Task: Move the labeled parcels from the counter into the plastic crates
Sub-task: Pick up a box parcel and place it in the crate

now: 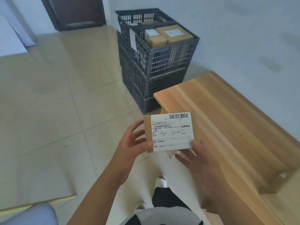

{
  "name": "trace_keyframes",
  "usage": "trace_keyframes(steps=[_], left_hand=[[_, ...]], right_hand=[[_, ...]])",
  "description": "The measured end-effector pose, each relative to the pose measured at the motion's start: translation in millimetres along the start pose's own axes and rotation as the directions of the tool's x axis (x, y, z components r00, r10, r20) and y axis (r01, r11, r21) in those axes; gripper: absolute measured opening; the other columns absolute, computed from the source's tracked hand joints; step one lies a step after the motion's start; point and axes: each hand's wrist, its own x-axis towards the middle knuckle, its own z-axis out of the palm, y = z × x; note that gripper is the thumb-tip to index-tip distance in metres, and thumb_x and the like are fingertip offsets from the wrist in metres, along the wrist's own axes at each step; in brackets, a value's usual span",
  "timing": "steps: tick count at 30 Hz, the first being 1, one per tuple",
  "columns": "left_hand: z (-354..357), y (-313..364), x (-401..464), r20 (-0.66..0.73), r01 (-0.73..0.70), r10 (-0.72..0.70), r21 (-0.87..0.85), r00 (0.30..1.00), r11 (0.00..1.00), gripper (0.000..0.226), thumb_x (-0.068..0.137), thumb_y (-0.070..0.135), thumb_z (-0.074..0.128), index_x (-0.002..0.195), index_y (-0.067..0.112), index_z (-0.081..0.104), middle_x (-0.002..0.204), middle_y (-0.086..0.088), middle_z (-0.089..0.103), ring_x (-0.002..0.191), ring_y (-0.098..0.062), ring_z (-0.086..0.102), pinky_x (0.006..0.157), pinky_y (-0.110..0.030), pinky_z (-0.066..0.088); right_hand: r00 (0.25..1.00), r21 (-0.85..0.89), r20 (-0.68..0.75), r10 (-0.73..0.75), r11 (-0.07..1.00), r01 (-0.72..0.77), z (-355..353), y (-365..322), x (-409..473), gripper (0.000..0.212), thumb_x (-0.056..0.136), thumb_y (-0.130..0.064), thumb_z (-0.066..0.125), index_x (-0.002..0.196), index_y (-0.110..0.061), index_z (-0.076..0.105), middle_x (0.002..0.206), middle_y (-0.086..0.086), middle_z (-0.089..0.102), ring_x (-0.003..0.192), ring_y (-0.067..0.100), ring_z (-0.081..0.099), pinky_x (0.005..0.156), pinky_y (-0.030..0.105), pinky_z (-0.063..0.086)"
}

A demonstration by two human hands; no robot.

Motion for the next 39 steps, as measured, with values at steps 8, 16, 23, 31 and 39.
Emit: trace_keyframes(steps=[8,16,23,31,39], left_hand=[[-87,38,54,-0.142,0.026,-0.020,0.045,0.990,0.999,0.069,0.071,0.033,0.080,0.135,0.047,0.059,0.134,0.000,0.070,0.118,-0.025,0.070,0.088,-0.032,0.060],[-158,109,157,-0.232,0.005,0.020,0.106,0.973,0.994,0.073,0.071,0.034,0.080,0.139,0.045,0.057,0.135,0.000,0.069,0.120,-0.025,0.068,0.092,-0.043,0.054],[-216,134,214,-0.322,-0.011,0.050,0.120,0.945,0.993,0.071,0.074,0.037,0.079,0.140,0.050,0.055,0.134,0.002,0.069,0.121,-0.024,0.068,0.095,-0.042,0.051],[-323,162,307,-0.288,0.028,0.009,0.123,0.958,0.992,0.072,0.074,0.038,0.077,0.141,0.052,0.053,0.136,0.004,0.068,0.123,-0.023,0.067,0.090,-0.038,0.057],[-448,243,453,-0.099,0.045,-0.030,0.143,0.995,0.989,0.072,0.071,0.043,0.075,0.139,0.056,0.053,0.136,0.008,0.068,0.123,-0.020,0.066,0.100,-0.044,0.047]], right_hand=[[0.952,-0.298,0.306,0.020,0.952,0.076,58,-40,120,0.096,0.063,-0.029,0.085,0.151,-0.036,0.048,0.136,0.013,0.067,0.123,0.034,0.067,0.101,0.056,0.052],[0.899,-0.330,0.433,0.059,0.939,0.098,140,-76,262,0.094,0.066,-0.034,0.086,0.152,-0.037,0.047,0.134,0.012,0.069,0.122,0.037,0.066,0.101,0.062,0.050],[0.846,-0.381,0.522,0.107,0.917,0.119,209,-87,358,0.085,0.062,-0.037,0.086,0.141,-0.047,0.056,0.131,0.003,0.071,0.120,0.025,0.069,0.096,0.045,0.051],[0.836,-0.458,0.528,0.151,0.880,0.131,310,-88,465,0.085,0.065,-0.043,0.084,0.144,-0.048,0.053,0.131,-0.004,0.071,0.117,0.021,0.071,0.090,0.038,0.055],[0.915,-0.389,0.390,0.106,0.919,0.059,438,-126,568,0.065,0.069,-0.038,0.082,0.132,-0.038,0.065,0.125,0.006,0.073,0.108,0.032,0.074,0.073,0.033,0.061]])
